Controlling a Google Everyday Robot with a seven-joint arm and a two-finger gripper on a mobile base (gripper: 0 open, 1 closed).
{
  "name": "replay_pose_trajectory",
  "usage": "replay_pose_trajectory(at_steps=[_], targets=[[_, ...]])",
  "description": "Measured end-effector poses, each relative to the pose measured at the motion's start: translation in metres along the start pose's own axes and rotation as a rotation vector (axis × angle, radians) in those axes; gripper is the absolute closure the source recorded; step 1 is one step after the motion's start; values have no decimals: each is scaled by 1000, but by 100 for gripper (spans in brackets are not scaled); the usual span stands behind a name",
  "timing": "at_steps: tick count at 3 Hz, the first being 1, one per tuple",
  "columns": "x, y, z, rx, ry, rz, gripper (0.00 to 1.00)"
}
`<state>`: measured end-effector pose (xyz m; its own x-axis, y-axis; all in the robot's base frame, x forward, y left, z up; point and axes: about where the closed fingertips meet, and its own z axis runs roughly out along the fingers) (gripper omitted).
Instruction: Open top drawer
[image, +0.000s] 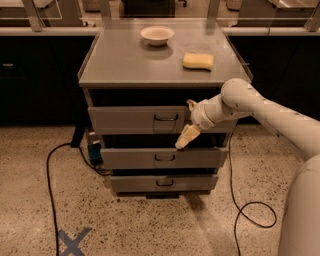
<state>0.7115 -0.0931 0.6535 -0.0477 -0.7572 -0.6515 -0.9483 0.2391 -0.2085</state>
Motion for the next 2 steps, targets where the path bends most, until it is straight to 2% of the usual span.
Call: replay_pose_trajectory(at_steps=[2], targets=[[-3, 2, -3, -19, 13, 15, 0]])
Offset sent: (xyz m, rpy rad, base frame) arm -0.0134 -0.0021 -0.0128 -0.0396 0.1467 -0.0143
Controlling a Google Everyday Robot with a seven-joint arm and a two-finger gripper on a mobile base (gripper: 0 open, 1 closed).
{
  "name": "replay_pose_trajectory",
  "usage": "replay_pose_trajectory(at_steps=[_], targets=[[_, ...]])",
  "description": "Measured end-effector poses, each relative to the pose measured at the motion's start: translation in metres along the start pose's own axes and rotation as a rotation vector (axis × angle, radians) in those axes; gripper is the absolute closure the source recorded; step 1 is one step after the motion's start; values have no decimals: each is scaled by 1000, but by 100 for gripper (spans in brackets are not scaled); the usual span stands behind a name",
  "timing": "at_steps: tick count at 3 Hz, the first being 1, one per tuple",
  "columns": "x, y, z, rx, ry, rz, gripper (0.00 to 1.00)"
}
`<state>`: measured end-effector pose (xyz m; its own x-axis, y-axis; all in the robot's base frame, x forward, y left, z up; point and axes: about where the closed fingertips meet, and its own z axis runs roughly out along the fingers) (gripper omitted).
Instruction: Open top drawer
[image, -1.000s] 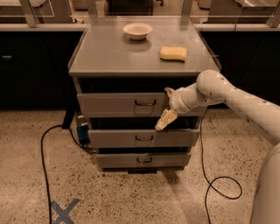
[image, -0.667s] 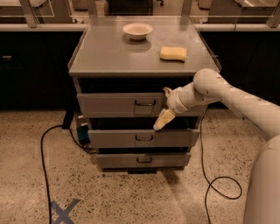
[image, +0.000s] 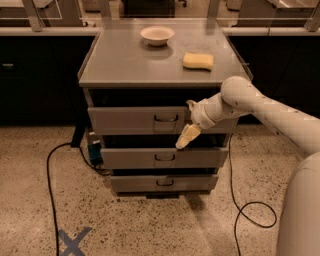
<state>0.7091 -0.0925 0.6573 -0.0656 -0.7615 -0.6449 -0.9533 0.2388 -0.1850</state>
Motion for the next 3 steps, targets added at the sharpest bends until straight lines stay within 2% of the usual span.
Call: replay_pose_trajectory(at_steps=[1, 2, 3], targets=[[-3, 10, -6, -52, 52, 23, 0], [-3, 10, -6, -52, 52, 23, 0], [-3, 16, -2, -75, 57, 30, 0]])
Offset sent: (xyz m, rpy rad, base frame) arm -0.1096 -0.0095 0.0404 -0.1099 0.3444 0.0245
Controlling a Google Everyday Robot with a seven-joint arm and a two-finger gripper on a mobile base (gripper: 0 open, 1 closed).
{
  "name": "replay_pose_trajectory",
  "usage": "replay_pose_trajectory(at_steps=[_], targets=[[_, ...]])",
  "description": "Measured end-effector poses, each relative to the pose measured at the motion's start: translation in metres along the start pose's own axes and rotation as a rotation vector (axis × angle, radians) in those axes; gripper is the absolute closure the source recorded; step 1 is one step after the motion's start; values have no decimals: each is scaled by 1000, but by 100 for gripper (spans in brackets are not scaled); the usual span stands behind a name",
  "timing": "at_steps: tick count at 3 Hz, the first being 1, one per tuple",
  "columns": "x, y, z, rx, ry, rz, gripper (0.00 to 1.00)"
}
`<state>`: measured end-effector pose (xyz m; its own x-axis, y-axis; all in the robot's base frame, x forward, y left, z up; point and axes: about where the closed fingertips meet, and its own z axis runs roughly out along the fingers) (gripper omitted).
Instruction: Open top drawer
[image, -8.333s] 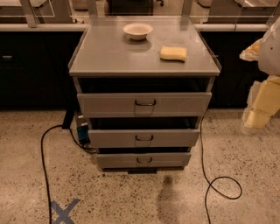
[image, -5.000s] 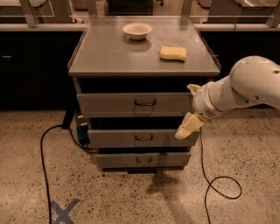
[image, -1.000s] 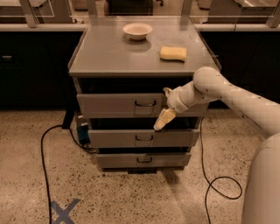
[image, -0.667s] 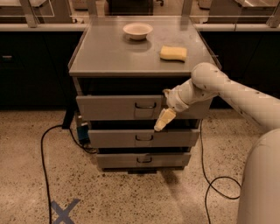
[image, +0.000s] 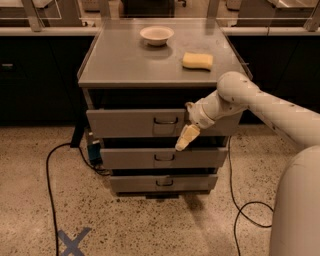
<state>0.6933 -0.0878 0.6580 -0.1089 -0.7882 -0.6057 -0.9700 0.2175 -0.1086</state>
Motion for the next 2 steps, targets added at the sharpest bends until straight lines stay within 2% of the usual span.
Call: replay_pose_trajectory(at_steps=[2], targets=[[-8, 11, -9, -30, -7, 21, 0]])
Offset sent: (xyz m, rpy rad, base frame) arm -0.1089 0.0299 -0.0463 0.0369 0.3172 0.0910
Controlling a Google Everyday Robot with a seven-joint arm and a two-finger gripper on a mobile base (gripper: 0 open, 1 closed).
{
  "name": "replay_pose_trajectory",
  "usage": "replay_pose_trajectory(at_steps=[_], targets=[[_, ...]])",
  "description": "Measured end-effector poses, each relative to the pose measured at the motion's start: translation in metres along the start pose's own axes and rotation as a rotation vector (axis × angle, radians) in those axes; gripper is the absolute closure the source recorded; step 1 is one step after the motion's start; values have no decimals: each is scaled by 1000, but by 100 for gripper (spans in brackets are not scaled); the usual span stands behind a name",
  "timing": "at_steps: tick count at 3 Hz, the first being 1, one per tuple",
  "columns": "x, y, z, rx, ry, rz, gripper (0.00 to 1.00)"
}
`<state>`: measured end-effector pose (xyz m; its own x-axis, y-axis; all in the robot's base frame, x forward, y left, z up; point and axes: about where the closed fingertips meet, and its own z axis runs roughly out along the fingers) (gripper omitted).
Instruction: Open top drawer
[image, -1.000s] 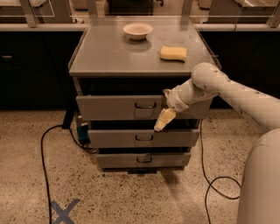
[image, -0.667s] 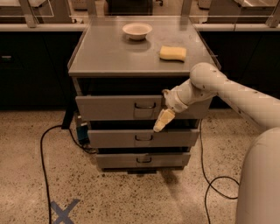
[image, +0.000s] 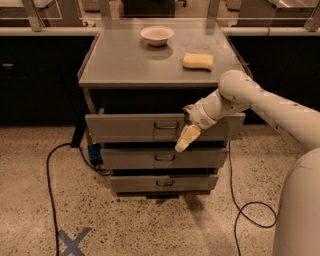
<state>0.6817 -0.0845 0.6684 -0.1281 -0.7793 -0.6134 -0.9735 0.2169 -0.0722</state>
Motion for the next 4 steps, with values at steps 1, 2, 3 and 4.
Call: replay_pose_trajectory(at_steps=[1, 2, 3, 4], targets=[[0, 0, 0, 0, 0, 0, 0], [2, 1, 3, -8, -2, 9, 0], [8, 6, 6, -33, 14, 25, 0], [6, 6, 2, -32, 14, 25, 0]])
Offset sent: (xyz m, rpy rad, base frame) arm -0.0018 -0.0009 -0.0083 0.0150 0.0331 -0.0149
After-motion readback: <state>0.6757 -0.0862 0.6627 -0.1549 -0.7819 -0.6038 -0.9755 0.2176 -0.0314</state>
